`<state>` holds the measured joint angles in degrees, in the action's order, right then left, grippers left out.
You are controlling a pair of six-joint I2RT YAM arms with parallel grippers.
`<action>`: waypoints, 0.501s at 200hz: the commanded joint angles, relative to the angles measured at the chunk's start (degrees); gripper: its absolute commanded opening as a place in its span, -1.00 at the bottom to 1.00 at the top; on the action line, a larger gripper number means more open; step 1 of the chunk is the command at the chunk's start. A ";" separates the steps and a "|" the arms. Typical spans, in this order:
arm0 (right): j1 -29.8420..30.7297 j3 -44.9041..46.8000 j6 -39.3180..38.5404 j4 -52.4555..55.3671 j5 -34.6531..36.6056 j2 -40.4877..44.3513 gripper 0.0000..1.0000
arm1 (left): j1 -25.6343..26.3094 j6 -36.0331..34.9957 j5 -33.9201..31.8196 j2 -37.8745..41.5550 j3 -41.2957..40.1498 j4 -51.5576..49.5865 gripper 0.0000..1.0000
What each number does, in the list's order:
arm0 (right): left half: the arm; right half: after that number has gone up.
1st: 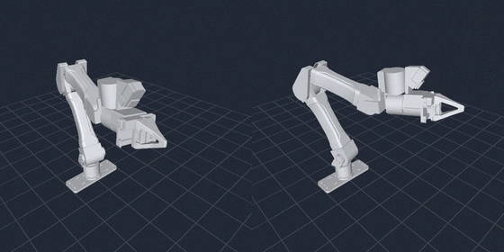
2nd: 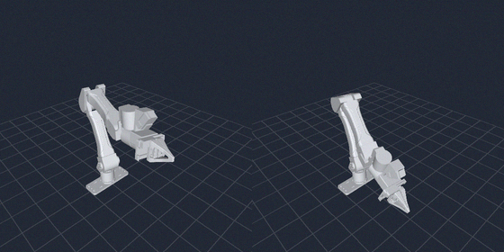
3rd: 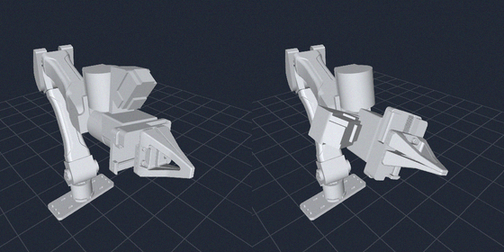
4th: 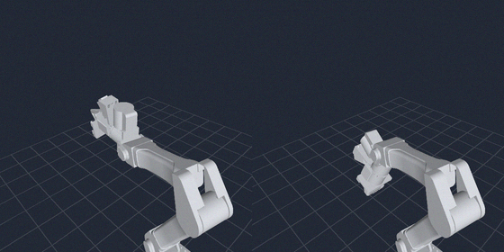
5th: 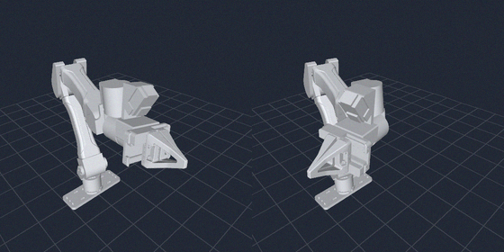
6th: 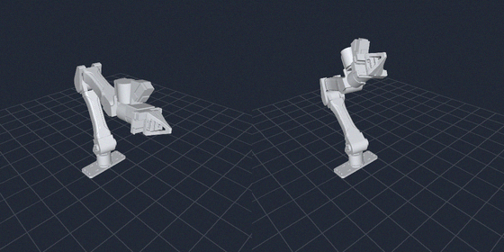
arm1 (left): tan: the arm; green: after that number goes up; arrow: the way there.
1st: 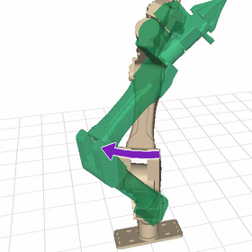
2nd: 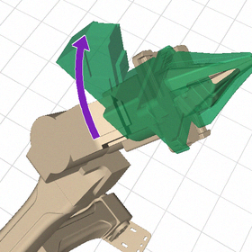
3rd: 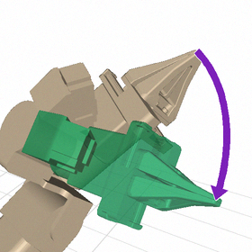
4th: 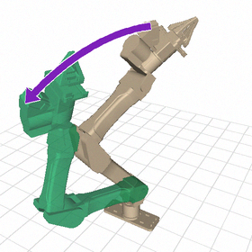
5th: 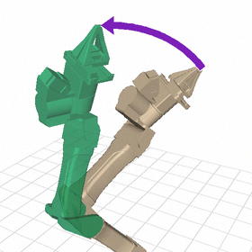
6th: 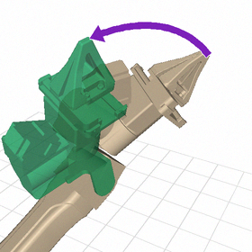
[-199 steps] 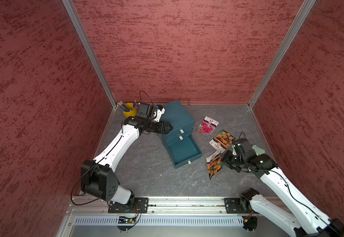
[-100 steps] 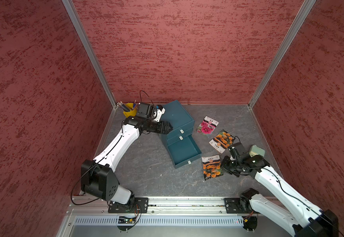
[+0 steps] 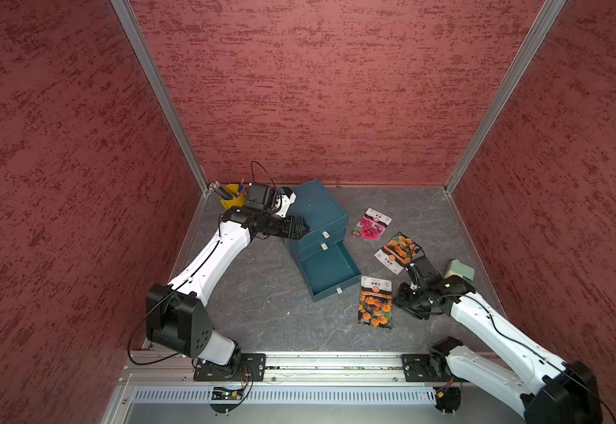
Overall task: Take the seed bags out of the drawer
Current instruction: Place the seed packet at the center of the board.
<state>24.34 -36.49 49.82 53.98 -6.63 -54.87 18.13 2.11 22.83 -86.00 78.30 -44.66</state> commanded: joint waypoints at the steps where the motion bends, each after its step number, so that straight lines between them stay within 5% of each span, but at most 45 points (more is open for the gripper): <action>1: 1.50 -2.26 -2.36 -1.85 1.98 0.68 0.07 | 1.80 -2.89 -0.24 -2.07 -0.51 -4.60 0.88; 100: 27.41 -3.50 -4.28 -20.12 15.62 -5.10 0.81 | 1.90 -3.33 -0.42 -2.45 -0.57 -5.07 0.88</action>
<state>46.78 -39.38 46.63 42.02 2.33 -58.15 18.33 2.07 22.44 -86.08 78.54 -44.99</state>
